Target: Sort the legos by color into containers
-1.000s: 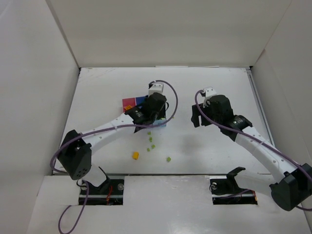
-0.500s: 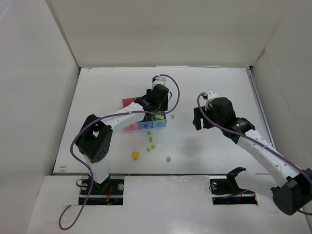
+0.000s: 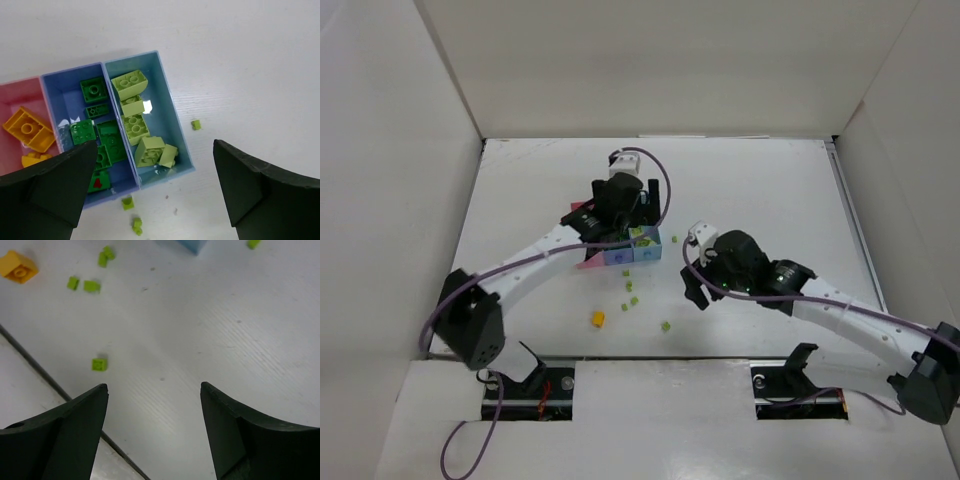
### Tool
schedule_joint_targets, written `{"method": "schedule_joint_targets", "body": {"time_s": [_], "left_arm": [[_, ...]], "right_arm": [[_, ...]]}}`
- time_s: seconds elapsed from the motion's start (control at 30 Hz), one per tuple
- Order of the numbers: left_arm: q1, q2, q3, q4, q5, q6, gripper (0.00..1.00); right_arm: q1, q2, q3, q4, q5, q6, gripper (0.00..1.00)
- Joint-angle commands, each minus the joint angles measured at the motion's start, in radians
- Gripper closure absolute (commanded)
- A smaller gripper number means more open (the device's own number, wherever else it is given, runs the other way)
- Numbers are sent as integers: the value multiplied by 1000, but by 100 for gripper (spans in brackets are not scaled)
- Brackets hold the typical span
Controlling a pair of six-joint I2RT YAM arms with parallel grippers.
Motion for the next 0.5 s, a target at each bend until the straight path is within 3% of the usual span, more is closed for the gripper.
{"method": "schedule_joint_targets", "body": {"time_s": [0.0,0.4,0.47], "left_arm": [[-29,-189,-80,-21,-33,-89,0],[-111,-545,-436,-255,-67,-437,0],[-123,-573,-456,-276,-56,-478,0]], "right_arm": [[89,65,-5,85,4,17,22],[344,344,-6,197,140,98,25],[358,366,-6,208,162,127,31]]}}
